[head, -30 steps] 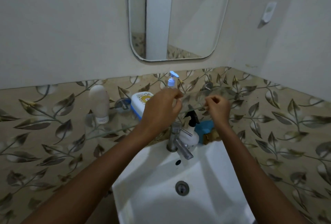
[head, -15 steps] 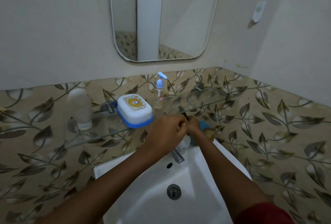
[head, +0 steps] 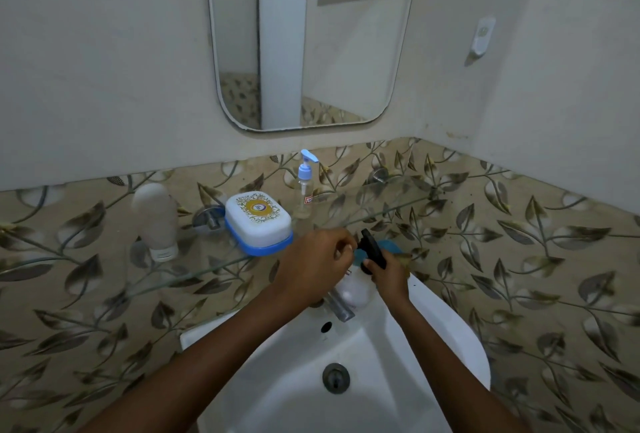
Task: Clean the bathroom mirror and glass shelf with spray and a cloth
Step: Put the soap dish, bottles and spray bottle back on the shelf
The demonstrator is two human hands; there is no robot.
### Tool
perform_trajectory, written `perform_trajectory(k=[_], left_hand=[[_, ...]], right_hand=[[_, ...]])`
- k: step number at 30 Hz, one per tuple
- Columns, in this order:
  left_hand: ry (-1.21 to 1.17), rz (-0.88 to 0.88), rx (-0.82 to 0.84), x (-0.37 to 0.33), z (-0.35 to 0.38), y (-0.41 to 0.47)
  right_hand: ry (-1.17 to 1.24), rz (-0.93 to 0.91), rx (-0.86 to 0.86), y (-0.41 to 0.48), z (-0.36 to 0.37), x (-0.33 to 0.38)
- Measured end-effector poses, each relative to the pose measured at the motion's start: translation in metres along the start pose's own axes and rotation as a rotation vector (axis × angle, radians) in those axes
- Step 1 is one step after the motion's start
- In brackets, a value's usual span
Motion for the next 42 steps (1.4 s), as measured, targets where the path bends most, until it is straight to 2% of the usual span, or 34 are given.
perform_trajectory(k=[6,13,23,29,36,42], left_hand=[[-0.032,0.025,-0.001,-0.002,-0.007,0.010],[0.000,0.053,-0.074,-0.009,-0.030,0.044],[0.088,0.078,-0.075,-0.009,-0.042,0.079],[0.152,0.124,-0.064,-0.007,-0.049,0.084],[0.238,0.182,-0.107,-0.009,-0.065,0.094],[0.238,0.165,-0.096,0.000,-0.068,0.095]], right_hand=[[0.079,-0.092,-0.100,-0.023,-0.063,0.043],[0.063,-0.200,-0.145,-0.014,-0.120,0.143],[0.059,-0.303,-0.218,0.061,-0.122,0.236],[0.024,-0.266,-0.200,0.114,-0.105,0.252],[-0.128,-0.147,-0.180,0.158,-0.091,0.247],[-0.231,-0.089,-0.235,0.173,-0.096,0.237]])
Point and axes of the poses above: each hand's wrist, its own y-axis towards the middle knuckle, its own z-axis out of the palm, x = y × z, the point moved 7 cm from there along y, towards the middle knuckle, and after that the axes turned 13 degrees about y, right-handed, at the moved point
